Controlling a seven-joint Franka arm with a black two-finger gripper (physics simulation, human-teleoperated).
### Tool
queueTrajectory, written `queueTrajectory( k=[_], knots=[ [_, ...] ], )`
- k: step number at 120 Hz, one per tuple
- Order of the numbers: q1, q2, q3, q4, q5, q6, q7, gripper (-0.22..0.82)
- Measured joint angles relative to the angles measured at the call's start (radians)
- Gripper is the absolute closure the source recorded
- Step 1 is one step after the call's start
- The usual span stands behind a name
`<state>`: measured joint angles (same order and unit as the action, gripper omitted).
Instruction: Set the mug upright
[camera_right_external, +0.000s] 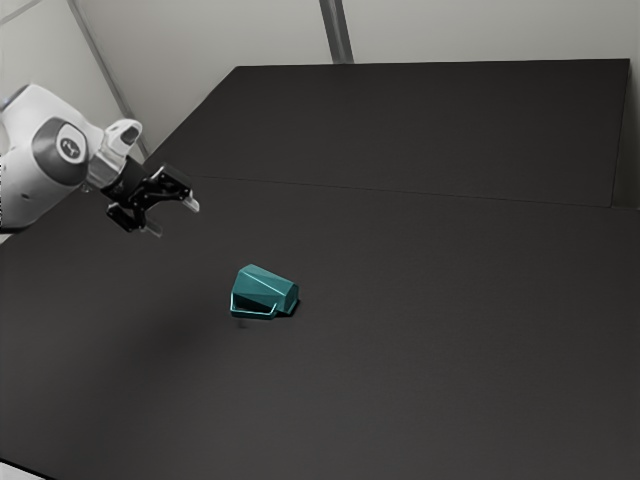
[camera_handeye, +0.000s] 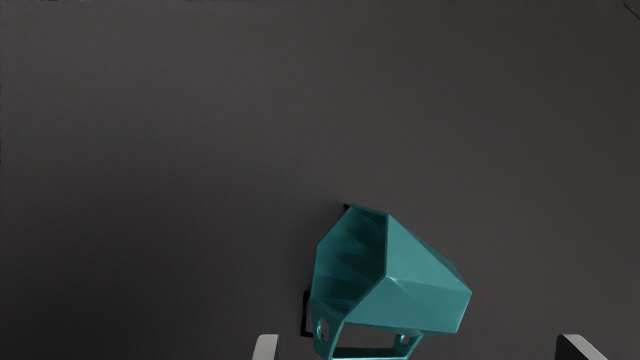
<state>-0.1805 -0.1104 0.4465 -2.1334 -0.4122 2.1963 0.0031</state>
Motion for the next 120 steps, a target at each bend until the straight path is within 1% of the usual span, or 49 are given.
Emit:
queueTrajectory(
  k=[8,12,20,30,45,71,88,102,120],
  knots=[
    [-0.001,0.018,0.003,-0.002,-0.015,0.027,0.003,0.0],
    [-0.022,0.03,0.022,-0.002,-0.031,0.038,0.008,0.0],
    [-0.085,0.052,0.082,-0.001,-0.072,0.056,0.027,0.0],
    [-0.111,0.074,0.104,0.0,-0.115,0.072,0.068,0.0],
    [-0.12,0.115,0.11,0.002,-0.187,0.086,0.145,0.0],
    [-0.136,0.131,0.11,-0.025,-0.228,0.096,0.249,0.0],
    [-0.144,0.126,0.11,-0.085,-0.235,0.109,0.3,0.0],
    [-0.151,0.091,0.11,-0.147,-0.236,0.122,0.333,0.0],
    [-0.141,0.093,0.111,-0.164,-0.237,0.135,0.368,0.01]
  ],
)
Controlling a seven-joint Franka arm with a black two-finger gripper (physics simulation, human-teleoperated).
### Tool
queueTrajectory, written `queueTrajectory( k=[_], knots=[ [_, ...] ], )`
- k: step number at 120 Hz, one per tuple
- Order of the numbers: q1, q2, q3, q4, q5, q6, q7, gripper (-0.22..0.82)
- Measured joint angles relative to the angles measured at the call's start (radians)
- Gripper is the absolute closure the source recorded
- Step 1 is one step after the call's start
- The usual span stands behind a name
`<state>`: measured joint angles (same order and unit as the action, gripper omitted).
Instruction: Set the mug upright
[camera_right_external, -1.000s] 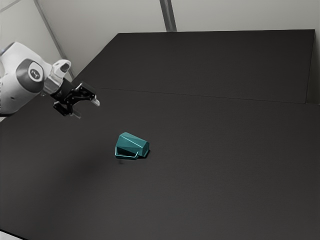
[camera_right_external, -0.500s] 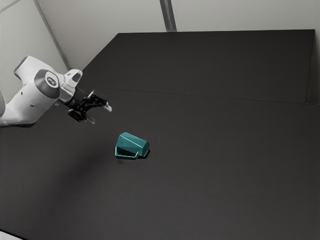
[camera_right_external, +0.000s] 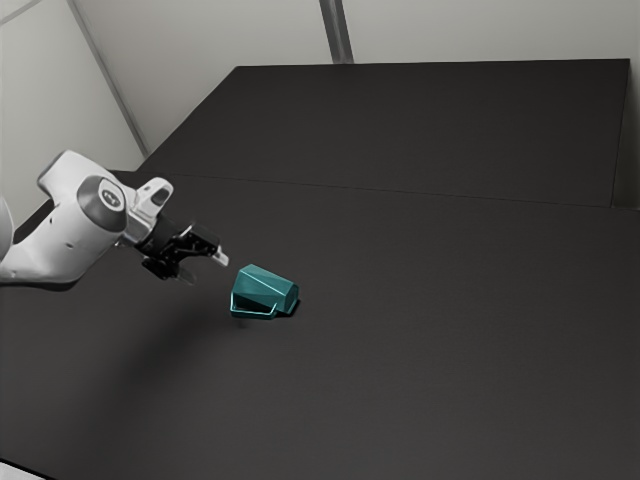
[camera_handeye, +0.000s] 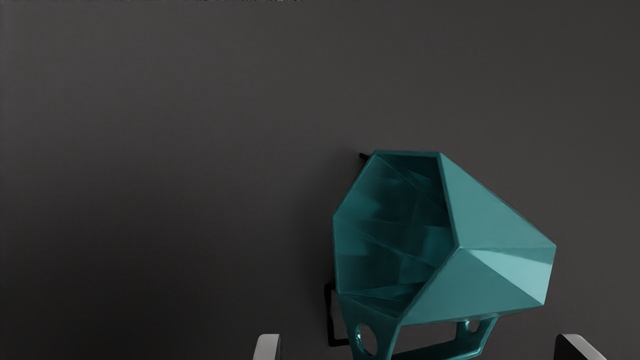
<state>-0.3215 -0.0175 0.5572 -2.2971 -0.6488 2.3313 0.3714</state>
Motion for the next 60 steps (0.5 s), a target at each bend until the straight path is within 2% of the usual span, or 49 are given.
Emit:
queueTrajectory(
  k=[41,60],
  knots=[
    [0.048,0.046,-0.001,0.004,-0.023,0.017,0.053,0.01],
    [0.033,0.067,-0.005,0.015,-0.044,0.023,0.07,0.01]
  ],
)
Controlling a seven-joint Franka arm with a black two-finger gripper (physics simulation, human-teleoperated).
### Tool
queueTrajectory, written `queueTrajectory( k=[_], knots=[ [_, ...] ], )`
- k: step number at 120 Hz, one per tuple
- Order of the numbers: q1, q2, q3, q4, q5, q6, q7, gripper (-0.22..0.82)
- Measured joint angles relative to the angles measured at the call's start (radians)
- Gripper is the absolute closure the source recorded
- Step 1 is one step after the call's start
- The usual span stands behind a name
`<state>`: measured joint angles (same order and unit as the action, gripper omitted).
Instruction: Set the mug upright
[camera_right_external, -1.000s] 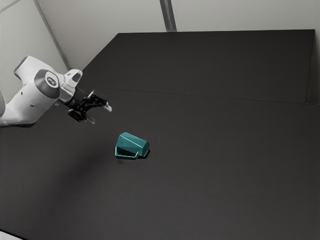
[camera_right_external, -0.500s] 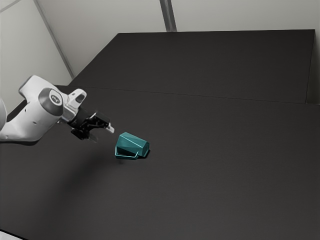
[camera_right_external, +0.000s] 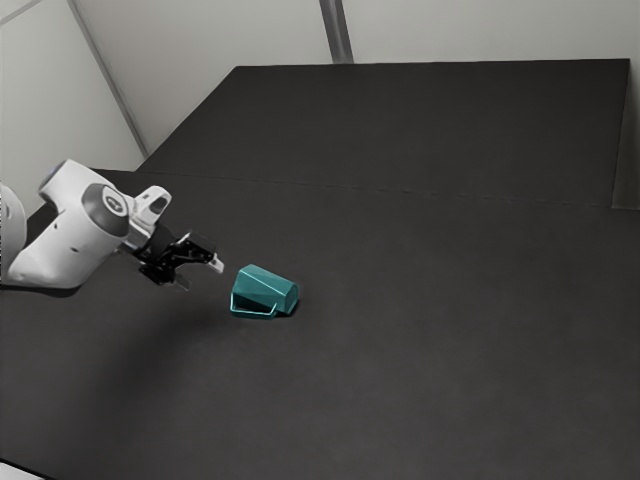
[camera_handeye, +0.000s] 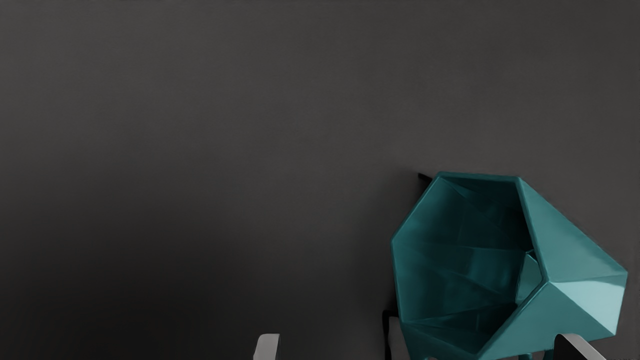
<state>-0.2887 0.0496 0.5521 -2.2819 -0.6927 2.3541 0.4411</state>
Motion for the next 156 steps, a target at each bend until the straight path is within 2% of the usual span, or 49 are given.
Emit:
queueTrajectory(
  k=[156],
  knots=[
    [-0.062,0.108,-0.069,0.063,-0.129,0.035,0.047,0.13]
  ],
)
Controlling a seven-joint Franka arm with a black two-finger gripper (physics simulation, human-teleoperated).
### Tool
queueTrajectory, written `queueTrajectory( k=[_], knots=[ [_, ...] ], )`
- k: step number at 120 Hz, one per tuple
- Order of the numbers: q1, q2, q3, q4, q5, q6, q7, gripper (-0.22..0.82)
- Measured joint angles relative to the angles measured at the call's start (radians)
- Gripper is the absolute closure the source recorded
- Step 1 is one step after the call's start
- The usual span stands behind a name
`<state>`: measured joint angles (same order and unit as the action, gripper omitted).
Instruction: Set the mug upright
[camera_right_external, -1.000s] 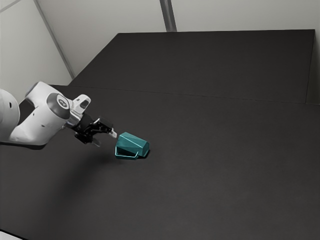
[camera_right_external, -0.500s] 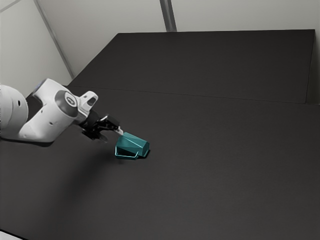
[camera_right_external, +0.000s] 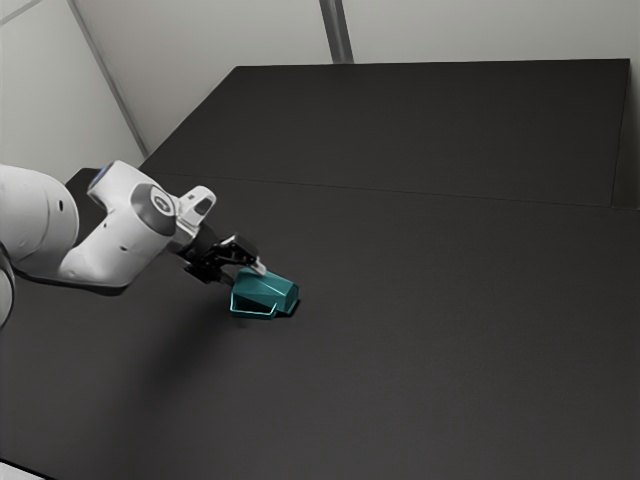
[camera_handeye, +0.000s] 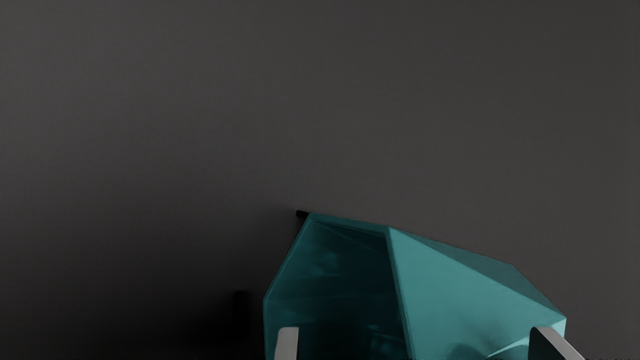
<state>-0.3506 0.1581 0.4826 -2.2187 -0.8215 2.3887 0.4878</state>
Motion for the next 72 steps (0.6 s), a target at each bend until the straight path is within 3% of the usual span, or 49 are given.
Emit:
queueTrajectory(
  k=[28,72],
  knots=[
    [-0.004,-0.002,-0.015,-0.009,-0.01,0.0,0.002,0.15],
    [-0.006,-0.014,-0.039,-0.013,-0.01,-0.01,0.004,0.26]
  ],
)
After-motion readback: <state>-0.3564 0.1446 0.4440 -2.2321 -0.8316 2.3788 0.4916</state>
